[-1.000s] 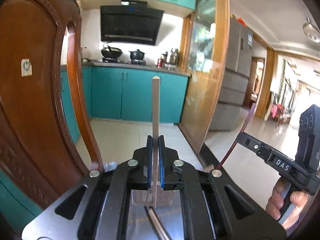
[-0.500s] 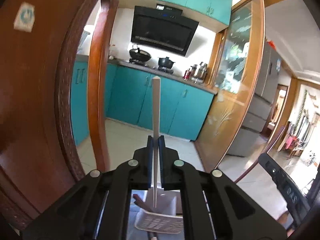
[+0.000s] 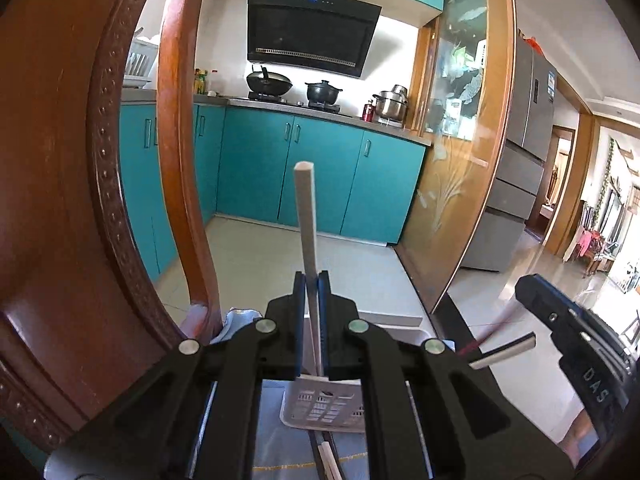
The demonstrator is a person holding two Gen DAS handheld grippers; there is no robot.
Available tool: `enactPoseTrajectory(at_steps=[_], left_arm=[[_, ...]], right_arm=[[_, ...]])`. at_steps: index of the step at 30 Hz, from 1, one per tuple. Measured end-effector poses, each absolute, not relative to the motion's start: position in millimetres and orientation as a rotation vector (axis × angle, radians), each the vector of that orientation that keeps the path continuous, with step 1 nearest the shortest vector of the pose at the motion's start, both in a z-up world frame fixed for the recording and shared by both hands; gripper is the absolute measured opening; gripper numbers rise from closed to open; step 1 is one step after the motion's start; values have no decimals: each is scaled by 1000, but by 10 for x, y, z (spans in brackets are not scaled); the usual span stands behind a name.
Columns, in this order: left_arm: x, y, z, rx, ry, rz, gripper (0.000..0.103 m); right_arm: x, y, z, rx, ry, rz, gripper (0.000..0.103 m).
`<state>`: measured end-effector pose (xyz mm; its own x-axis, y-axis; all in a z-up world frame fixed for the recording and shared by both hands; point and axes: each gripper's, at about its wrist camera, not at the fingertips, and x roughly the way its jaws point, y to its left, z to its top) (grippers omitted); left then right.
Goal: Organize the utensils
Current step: 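Open both tools and move them back over the cloth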
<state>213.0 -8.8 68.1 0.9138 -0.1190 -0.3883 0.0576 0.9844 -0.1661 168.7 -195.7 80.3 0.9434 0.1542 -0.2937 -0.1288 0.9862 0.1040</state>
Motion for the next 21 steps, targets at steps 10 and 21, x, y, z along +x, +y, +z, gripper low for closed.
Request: enactPoseTrajectory(at_steps=[10, 21], left_arm=[[1636, -26, 762, -142, 272, -119, 8], [1414, 70, 500, -127, 312, -83, 14]], right_arm=[[1175, -1815, 442, -15, 348, 385, 16], [1896, -1338, -1219, -2, 1025, 347, 17]])
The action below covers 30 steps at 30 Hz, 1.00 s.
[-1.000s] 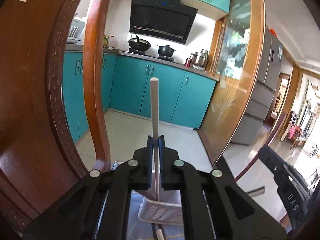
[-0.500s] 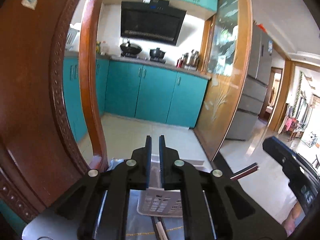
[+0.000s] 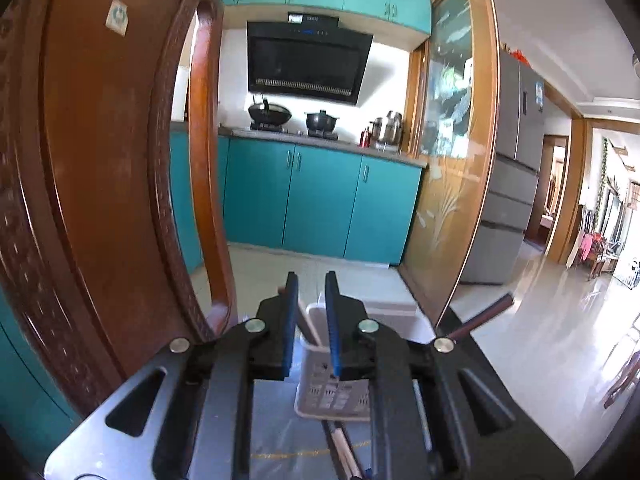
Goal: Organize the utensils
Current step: 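Open both tools and move them back over the cloth, then grasp a black chopstick with the left tool while the right grasps a dark brown one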
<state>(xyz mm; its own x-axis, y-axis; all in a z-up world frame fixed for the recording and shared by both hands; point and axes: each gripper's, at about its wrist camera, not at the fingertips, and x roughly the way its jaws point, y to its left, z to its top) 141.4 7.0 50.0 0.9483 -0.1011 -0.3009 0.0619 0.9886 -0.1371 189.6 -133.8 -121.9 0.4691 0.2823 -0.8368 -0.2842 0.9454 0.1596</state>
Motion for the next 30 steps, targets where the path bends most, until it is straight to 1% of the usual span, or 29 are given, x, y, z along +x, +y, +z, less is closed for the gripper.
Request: enactPoseTrajectory(at_steps=[1, 3, 5, 7, 9, 15, 22, 25, 27, 29, 30], left_arm=[[1426, 81, 476, -126, 325, -84, 15], [1432, 97, 427, -122, 347, -83, 15], [1431, 102, 372, -111, 371, -82, 15], [1452, 100, 315, -92, 400, -74, 19], [1491, 96, 266, -88, 433, -72, 19], [1657, 87, -26, -124, 620, -115, 19], [1830, -129, -507, -99, 858, -173, 19], [1810, -196, -625, -78, 904, -188, 19], [1833, -234, -639, -66, 913, -188, 19], [1821, -246, -662, -61, 916, -185, 24], [1823, -249, -669, -61, 917, -184, 24]], right_arm=[[1917, -1323, -1240, -23, 1039, 321, 17], [1932, -1381, -1253, 24, 1045, 305, 17], [1932, -1455, -1270, 44, 1064, 271, 12], [1928, -1527, -1268, 69, 1078, 256, 12], [1897, -1598, -1275, 79, 1091, 231, 12], [1869, -2001, -1266, 226, 1116, 189, 12], [1770, -2286, -1163, 308, 1084, 169, 12], [1758, -2384, -1068, 404, 1053, 257, 12], [1727, -2408, -993, 387, 1028, 248, 13], [1742, -2370, -973, 350, 1017, 211, 15], [1738, -2370, -975, 340, 1020, 199, 15]])
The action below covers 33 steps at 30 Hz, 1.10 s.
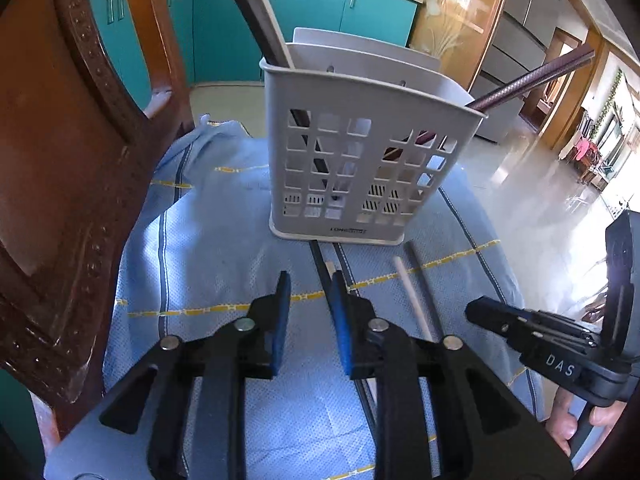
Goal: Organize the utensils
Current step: 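Grasp a black chopstick with the left tool while the right grasps a dark brown one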
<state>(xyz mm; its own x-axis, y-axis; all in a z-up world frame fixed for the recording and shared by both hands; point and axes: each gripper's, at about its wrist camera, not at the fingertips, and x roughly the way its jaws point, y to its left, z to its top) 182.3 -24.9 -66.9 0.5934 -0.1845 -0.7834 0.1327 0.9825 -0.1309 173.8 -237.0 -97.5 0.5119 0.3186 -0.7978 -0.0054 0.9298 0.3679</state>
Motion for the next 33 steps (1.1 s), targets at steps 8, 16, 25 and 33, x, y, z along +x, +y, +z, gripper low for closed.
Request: enactPoseTrajectory(at_steps=[8, 16, 25, 33], left_arm=[[1931, -251, -878, -41, 992, -166, 25], [1991, -356, -1228, -52, 1107, -215, 25], [1998, -479, -1331, 90, 1117, -160, 26], [1941, -393, -1315, -37, 1126, -241, 26]], right_arm=[[1812, -2207, -1191, 227, 1073, 165, 16], [1801, -2183, -1205, 220, 1088, 165, 18], [1798, -2187, -1211, 199, 1091, 140, 20], [1787, -2139, -1202, 182, 1088, 152, 24]])
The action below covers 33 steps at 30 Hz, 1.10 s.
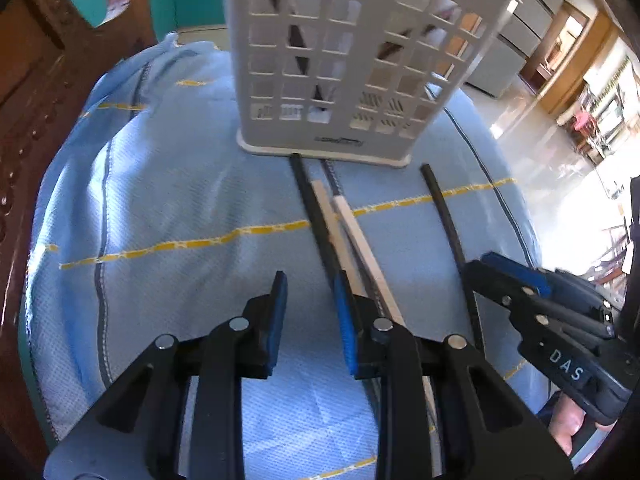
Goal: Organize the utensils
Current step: 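Grasp a black chopstick with the left tool while the right grasps a dark brown one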
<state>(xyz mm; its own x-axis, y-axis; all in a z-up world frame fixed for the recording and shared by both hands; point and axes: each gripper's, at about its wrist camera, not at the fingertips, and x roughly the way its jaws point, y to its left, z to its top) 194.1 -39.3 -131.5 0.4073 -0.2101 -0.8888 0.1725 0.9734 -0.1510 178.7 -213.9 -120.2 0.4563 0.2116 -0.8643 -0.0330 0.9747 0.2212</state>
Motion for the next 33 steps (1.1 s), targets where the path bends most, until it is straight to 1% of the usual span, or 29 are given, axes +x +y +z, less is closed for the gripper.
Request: enactPoseTrajectory(at_steps=[4, 9, 10, 11, 12, 14, 20, 21, 23, 27, 33], left_arm=[[1908, -504, -1349, 30, 1109, -235, 30], [1870, -714, -1384, 154, 1070, -197, 31], [1867, -716, -1387, 144, 1077, -207, 25], [1909, -811, -1404, 136, 1085, -221, 15], [1910, -818, -1405, 135, 1097, -234, 12], [1899, -792, -1386, 132, 1117, -246, 11], [1899, -608, -1369, 84, 1135, -254, 11], [1918, -590, -1379, 81, 1136, -250, 13], [1888, -517, -1392, 76, 1135, -237, 23], [1894, -441, -1371, 89, 1126, -209, 24], [1940, -456, -1376, 105, 1120, -189, 29]], right_arm=[[1791, -2141, -1216, 177, 1093, 146, 24], [1803, -2145, -1222, 162, 1092, 134, 24], [1804, -2143, -1225, 153, 1090, 127, 24], [1805, -2145, -1225, 149, 1089, 124, 24], [1804, -2144, -1223, 148, 1089, 124, 24], [1802, -2147, -1217, 149, 1087, 126, 24], [1804, -2128, -1209, 143, 1087, 126, 24], [1808, -2120, -1215, 141, 1089, 126, 25], [1809, -2098, -1228, 133, 1093, 124, 25], [1800, -2073, -1240, 117, 1094, 118, 25], [1830, -2038, -1247, 62, 1072, 79, 25]])
